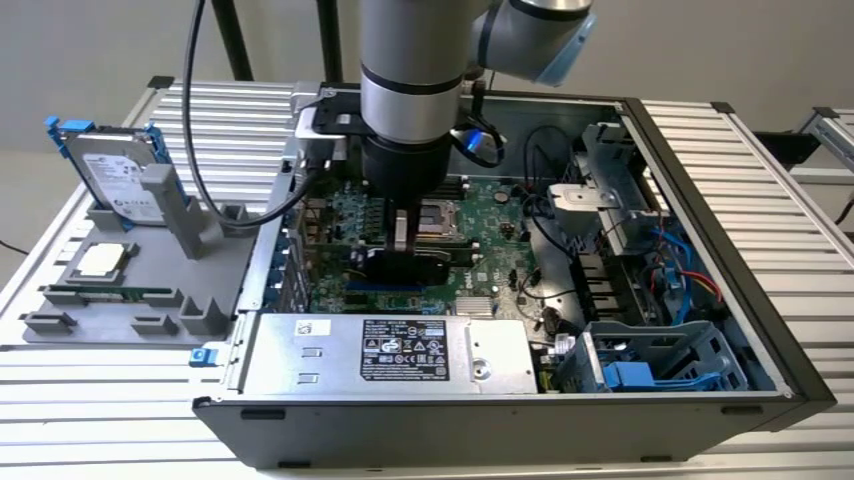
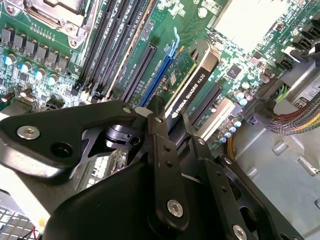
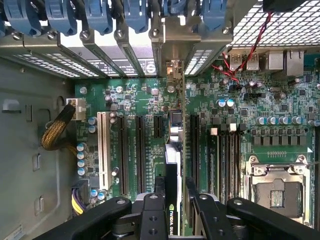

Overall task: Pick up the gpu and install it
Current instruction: 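Insert the gpu into the slot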

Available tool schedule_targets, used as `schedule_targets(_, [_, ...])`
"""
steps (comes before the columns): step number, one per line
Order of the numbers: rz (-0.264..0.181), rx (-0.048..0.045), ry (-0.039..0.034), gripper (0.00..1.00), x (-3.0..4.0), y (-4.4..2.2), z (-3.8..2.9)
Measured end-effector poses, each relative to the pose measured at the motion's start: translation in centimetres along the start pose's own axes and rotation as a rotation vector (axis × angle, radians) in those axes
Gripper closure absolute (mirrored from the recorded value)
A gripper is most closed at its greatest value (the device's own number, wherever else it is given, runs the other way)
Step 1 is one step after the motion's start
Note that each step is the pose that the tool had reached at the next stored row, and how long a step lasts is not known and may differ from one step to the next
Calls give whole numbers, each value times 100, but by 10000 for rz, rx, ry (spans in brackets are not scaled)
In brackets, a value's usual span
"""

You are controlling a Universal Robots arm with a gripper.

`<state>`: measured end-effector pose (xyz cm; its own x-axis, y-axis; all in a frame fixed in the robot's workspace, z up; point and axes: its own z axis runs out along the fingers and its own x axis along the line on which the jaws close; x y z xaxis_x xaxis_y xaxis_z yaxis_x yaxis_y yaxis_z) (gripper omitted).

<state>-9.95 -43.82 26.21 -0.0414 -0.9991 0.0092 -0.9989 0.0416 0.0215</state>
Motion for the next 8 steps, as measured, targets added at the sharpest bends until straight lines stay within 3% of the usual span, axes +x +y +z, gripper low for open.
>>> schedule_targets(8, [0,-2,1,100,-8,17,31])
